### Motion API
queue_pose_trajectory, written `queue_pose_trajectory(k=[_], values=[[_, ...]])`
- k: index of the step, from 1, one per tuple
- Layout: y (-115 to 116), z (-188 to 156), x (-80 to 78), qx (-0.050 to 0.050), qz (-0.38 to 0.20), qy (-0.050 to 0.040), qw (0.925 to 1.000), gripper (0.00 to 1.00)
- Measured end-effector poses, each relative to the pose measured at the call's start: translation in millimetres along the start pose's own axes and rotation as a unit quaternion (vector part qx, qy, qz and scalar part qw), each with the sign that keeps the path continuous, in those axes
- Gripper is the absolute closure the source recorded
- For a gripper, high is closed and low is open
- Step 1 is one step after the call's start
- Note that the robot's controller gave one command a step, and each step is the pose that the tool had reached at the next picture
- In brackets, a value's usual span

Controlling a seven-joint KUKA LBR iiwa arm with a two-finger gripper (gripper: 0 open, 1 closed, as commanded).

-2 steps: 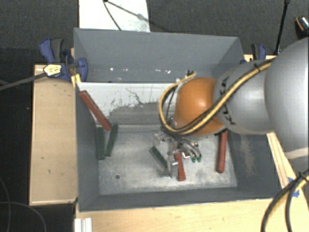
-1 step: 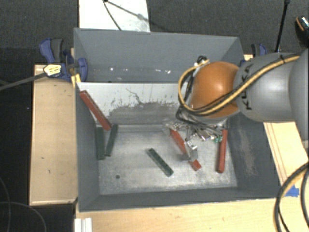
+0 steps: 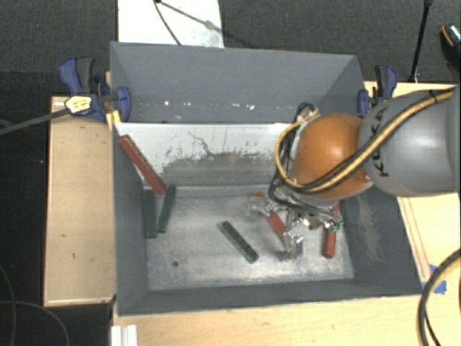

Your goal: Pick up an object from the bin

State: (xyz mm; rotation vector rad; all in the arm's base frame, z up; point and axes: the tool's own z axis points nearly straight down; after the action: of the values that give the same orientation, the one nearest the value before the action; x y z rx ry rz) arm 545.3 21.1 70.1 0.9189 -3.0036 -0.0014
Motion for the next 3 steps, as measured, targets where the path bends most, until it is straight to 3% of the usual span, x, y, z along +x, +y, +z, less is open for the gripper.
queue_pose_trajectory(k=[1, 2, 3], values=[[-51.1, -29.2, 1.6, 0.003, 0.028, -0.0034, 0.9996, 0.0], [9.3, -6.6, -32.1, -0.001, 0.291, 0.0, 0.9568, 0.0], [-24.6, -0.3, -12.5, 0.0, 0.369, 0.001, 0.9294, 0.0]])
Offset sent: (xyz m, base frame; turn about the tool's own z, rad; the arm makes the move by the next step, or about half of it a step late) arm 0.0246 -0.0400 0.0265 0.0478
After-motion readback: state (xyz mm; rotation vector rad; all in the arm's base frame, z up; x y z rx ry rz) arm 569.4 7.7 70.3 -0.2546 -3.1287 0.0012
